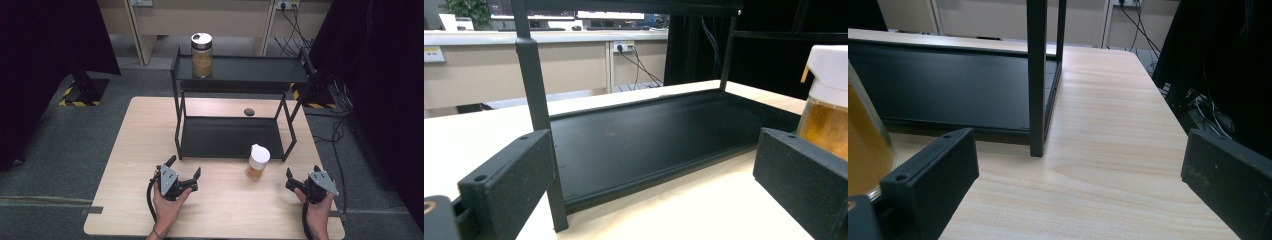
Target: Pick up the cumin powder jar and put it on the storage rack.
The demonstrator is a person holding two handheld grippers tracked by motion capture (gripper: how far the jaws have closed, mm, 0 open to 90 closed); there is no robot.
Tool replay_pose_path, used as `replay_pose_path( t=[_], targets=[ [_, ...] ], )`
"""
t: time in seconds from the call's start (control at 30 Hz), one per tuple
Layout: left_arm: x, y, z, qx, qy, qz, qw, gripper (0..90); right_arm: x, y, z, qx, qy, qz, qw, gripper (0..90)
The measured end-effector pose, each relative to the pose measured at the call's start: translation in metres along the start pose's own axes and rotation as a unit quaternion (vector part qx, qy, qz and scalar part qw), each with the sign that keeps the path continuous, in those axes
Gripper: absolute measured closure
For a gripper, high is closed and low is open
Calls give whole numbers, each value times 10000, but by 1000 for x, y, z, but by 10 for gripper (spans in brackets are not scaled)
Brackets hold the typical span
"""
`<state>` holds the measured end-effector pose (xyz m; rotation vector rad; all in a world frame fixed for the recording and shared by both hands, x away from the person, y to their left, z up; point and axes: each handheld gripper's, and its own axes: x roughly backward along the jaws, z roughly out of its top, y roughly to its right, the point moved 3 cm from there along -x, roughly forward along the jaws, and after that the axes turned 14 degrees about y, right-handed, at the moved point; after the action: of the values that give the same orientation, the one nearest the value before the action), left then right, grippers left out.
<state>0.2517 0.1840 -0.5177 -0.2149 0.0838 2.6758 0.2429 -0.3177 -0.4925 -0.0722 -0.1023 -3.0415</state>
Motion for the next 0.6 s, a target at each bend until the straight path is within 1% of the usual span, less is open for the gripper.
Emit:
replay_pose_path(
  t=[0.2, 0.27, 0.37, 0.47, 0.6],
  targets=[
    [-2, -2, -2, 70, -96, -45, 9999, 26, 0, 0, 0, 7, -4, 19, 10000, 20],
    [-4, -4, -2, 109, -174, -78, 9998, 26, 0, 0, 0, 13, -6, 30, 10000, 20],
    [-5, -5, -3, 122, -257, -64, 9996, 31, 0, 0, 0, 30, -6, 43, 10000, 21],
    [-5, -5, -3, 100, -257, -68, 9996, 36, 0, 0, 0, 52, -4, 50, 10000, 20],
    [-7, -3, -2, 51, -329, -70, 9994, 39, 0, 0, 0, 57, -6, 54, 10000, 20]
  ],
)
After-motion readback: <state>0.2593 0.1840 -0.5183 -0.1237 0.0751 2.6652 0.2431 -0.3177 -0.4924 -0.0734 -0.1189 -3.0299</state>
